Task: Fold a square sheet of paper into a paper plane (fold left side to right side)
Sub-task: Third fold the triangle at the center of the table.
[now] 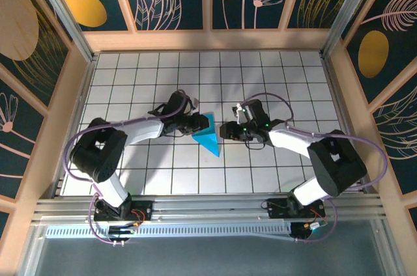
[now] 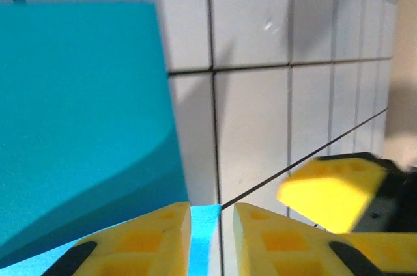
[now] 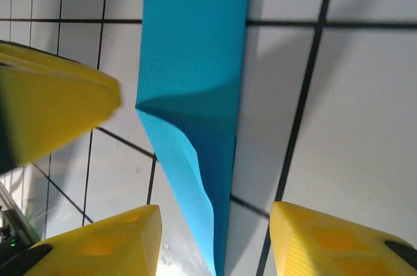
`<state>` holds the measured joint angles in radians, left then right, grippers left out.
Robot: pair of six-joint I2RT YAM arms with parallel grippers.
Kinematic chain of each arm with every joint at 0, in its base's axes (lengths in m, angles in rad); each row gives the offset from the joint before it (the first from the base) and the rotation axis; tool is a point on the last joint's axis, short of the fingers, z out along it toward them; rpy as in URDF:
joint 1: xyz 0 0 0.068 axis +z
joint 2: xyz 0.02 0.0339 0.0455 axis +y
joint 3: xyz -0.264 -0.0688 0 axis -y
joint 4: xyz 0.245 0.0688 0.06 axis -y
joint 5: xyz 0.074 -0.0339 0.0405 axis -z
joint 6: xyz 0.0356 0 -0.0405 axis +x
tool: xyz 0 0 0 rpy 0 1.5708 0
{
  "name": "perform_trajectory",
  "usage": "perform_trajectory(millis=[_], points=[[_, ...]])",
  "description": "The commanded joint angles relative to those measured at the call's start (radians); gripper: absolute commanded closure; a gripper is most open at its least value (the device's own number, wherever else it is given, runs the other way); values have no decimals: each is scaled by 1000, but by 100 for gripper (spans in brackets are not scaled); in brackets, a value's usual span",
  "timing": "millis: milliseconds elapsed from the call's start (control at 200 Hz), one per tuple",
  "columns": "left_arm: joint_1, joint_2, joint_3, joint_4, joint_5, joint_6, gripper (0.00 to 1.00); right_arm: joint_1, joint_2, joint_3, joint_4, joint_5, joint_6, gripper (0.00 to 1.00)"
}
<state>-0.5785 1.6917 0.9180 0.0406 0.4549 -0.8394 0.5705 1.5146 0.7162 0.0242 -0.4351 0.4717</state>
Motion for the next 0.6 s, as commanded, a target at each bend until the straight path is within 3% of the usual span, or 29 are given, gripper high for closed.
perform_trajectory(millis=[0, 280, 596], points=[[53, -69, -9, -64, -75, 14, 70, 11, 54, 40, 80, 4, -87, 52], [124, -172, -111, -76, -178, 8, 57, 47, 179, 102, 125, -34, -104, 54], [132, -185, -128, -53, -193, -19, 53, 60, 225, 130, 101, -39, -105, 76]])
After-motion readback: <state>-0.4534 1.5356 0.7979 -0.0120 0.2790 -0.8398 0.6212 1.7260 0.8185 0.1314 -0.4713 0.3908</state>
